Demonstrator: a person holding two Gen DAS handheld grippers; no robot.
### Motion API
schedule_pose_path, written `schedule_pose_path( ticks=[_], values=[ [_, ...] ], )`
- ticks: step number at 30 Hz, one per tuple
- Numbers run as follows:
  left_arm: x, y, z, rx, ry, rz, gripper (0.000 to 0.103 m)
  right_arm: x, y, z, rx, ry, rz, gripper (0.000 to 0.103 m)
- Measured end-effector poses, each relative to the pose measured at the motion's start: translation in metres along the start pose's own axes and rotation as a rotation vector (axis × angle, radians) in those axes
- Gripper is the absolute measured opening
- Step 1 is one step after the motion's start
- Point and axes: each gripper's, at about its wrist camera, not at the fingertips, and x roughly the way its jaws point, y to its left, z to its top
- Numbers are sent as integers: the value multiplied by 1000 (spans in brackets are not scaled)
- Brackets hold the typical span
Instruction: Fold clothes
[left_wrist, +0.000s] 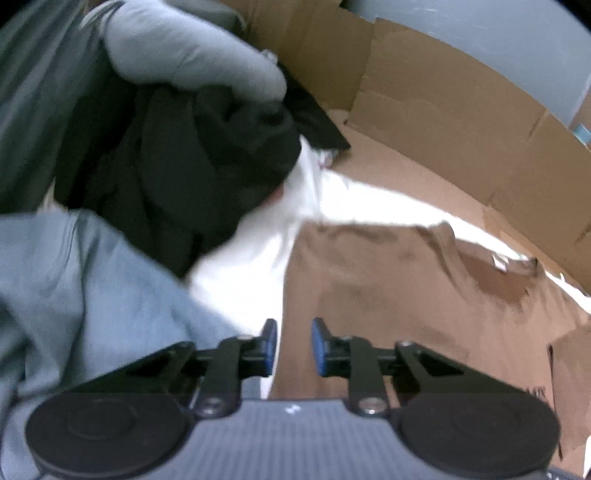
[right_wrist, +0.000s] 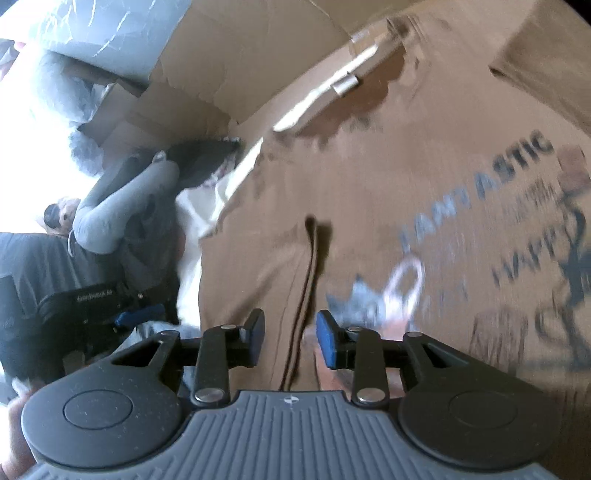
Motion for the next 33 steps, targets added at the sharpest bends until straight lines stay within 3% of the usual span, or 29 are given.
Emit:
schedule_pose_path(
  ticks=[2,8,17,18,19,20,21,22,30,33],
  values=[
    [8,-2,-15,-27,22,-9,8,0,-1,-10,42,27,12,38],
    [26,13,-33,-41,58,-38,7,9,1,-43,111,100,15,53],
    [44,31,-57,-90,99,-29,5,32,7,-65,156,125,41,53],
    [46,33,-59,-94,100,-29,3,34,8,-66,158,122,43,52],
    [47,34,-61,-93,97,-28,3,36,9,-67,158,118,47,42],
    [48,34,-63,-92,95,-26,3,37,8,-67,162,116,47,17],
    [48,34,-63,-89,93,-24,3,37,6,-68,172,115,41,3],
    [48,34,-64,-86,92,-23,3,37,4,-68,183,114,35,0],
    [24,25,-57,-33,85,8,4,23,-8,-85,248,83,-4,5],
    [13,18,-50,5,53,-12,5,15,-8,-84,275,90,12,18]
  ],
)
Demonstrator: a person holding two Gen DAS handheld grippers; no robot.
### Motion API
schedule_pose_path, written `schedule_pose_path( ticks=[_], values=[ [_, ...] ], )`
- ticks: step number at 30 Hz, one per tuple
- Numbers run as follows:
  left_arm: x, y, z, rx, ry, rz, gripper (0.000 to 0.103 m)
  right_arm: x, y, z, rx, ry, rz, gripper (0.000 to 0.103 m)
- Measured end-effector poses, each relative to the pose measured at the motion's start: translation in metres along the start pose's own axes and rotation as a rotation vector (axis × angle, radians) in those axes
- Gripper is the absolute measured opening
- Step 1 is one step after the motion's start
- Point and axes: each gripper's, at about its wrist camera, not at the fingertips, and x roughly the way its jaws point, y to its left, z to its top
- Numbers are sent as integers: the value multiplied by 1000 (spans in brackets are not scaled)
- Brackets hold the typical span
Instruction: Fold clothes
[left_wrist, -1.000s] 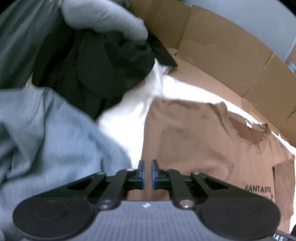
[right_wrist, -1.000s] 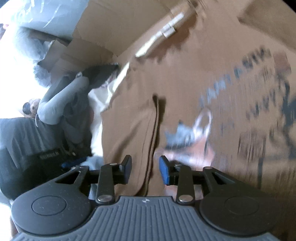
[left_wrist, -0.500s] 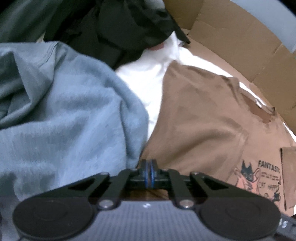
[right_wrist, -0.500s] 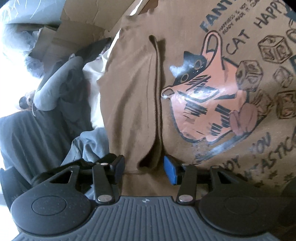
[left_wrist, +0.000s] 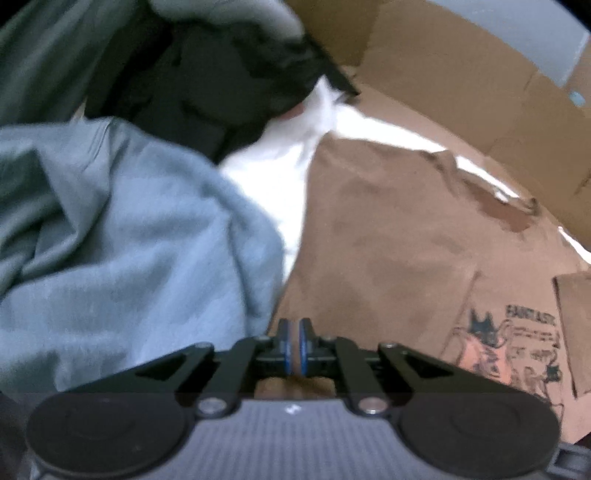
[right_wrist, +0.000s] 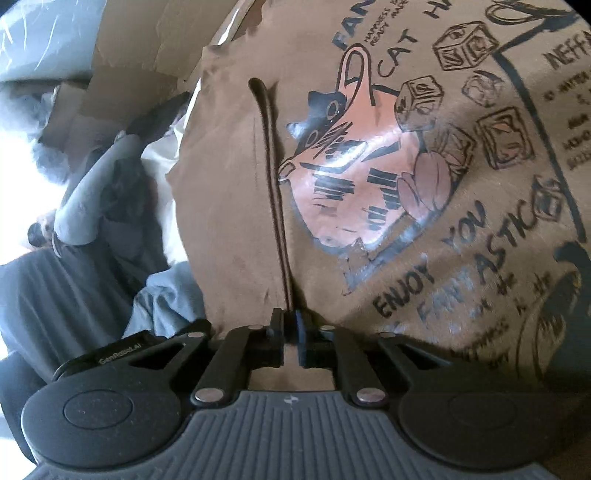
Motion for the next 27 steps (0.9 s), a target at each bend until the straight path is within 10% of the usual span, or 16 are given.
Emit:
schedule_pose_path(
  ticks=[2,16,27],
  values=[
    [-1,-5,6,17,-12,-4,5,-7,1,-2,-12,-10,20,30],
    [63,-10,35,-14,26,4,6,-2,31,39,-207,-83,93,29],
    [41,-12,21,16,-2,-46,14,31,25,94,-172,-127,39,27]
  ],
)
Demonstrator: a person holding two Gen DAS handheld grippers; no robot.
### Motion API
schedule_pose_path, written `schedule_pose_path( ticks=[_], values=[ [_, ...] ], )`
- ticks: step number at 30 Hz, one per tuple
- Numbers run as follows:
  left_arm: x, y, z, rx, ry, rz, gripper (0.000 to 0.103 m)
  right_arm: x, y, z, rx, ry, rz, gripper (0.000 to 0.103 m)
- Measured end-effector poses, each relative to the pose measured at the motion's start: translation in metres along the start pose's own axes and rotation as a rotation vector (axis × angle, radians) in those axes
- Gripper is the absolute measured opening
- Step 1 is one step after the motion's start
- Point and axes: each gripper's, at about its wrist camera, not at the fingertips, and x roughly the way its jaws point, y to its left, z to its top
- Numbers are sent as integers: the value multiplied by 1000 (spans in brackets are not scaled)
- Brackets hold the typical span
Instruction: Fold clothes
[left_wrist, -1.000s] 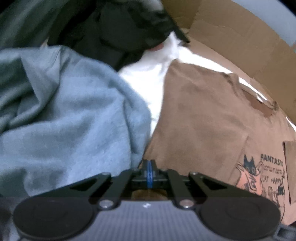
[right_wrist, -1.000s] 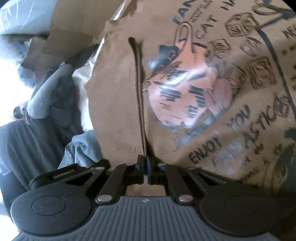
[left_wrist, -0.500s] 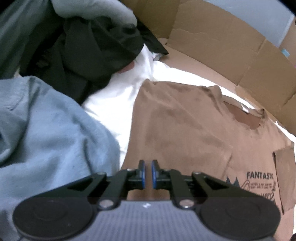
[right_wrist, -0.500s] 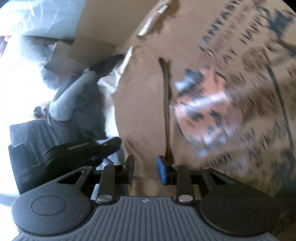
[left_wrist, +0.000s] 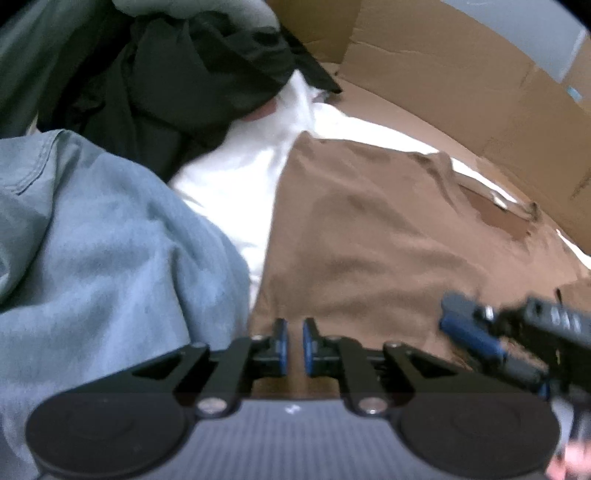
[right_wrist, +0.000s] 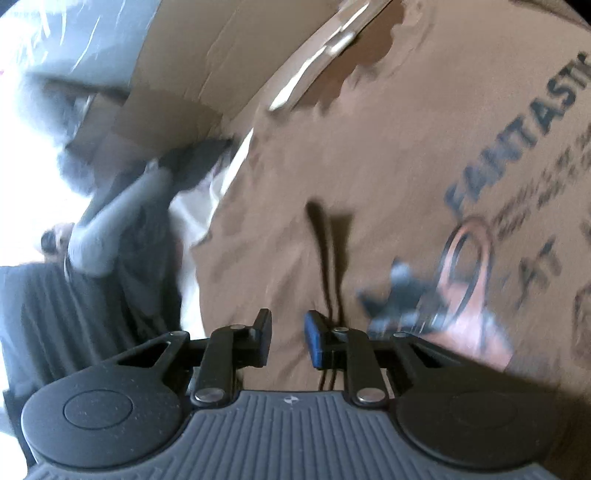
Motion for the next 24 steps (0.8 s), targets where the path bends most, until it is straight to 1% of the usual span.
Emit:
schedule_pose_path(
  ticks=[4,5,8,9,10,11,12,13,14,15,16,18,19,20,21,22,24],
  values=[
    [-12,-8,-5,23,10,-13,22,-10,-5,17,25,-26,-28,27],
    [-15,-9,-6,17,14,-16,25,-14,-4,19,18,-29,-41,29],
    [-24,-11,-9,0,21,-23,30,-29,-1,22,0,-29,-66,30],
    [-28,-12,-9,-4,21,-27,34,-35,0,24,-7,-26,-71,31],
    [-34,-14,-11,-9,20,-30,36,-42,3,26,-26,-25,-78,34],
    [-39,-15,-12,-14,20,-32,43,-49,7,27,-55,-27,-90,40],
    [-45,-16,-14,-19,20,-32,52,-56,11,29,-84,-30,-101,46],
    [-53,-17,-13,-26,20,-25,57,-64,16,30,-120,-31,-115,54],
    [-61,-18,-13,-28,16,-19,64,-71,23,30,-164,-31,-132,60],
    [-68,-19,-12,-25,9,-15,67,-79,30,31,-209,-31,-149,62],
    [-78,-20,-11,-20,3,-7,68,-88,37,31,-246,-26,-162,66],
    [-98,-23,-8,-11,-10,3,76,-106,54,30,-307,-3,-180,68],
    [-109,-24,-7,-3,-17,3,78,-115,63,29,-338,6,-192,70],
    [-117,-25,-6,6,-24,7,82,-124,71,28,-370,11,-213,76],
    [-127,-27,-5,14,-28,16,84,-133,81,27,-401,13,-239,79],
    [-136,-28,-4,22,-32,25,84,-143,89,27,-425,10,-265,83],
    [-152,-30,-4,27,-36,31,86,-165,103,28,-424,-4,-306,86]
  ],
)
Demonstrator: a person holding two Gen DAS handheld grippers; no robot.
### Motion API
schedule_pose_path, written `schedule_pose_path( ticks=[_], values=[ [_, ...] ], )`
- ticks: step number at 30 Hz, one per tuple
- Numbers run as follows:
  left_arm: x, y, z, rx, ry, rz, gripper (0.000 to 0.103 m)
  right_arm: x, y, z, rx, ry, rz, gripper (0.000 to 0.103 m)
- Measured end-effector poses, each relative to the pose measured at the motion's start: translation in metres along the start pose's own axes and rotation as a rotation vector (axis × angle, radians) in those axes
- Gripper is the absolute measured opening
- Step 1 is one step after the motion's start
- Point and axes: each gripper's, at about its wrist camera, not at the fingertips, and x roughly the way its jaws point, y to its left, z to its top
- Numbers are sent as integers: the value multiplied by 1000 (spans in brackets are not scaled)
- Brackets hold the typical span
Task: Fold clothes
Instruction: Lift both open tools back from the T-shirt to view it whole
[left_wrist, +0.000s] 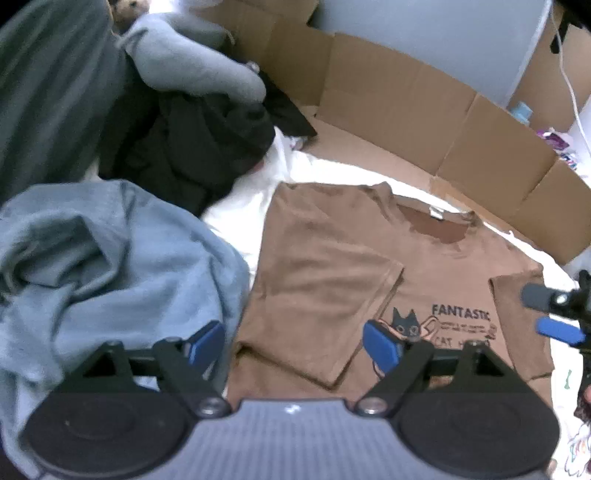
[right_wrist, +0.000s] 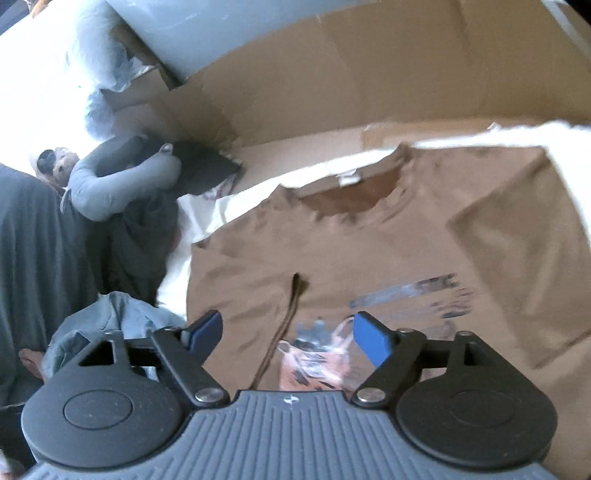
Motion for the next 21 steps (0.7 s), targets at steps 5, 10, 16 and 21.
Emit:
schedule_pose_path(
  ticks=[5,10,16,21],
  values=[
    [-42,-2,0,20,-14,16,92,-56,10,14,-46,-8,-63,92],
    [-85,-6,3,58,-1,29,99,-92,11,25,56,156,-157,95],
    [-130,-10,8,105,-8,-11,100,-153,27,6,-145,199,-133,98],
    [-160,-10,4,137,-17,-30,101,-199,9,-8,-165,213,-143,98]
  ],
)
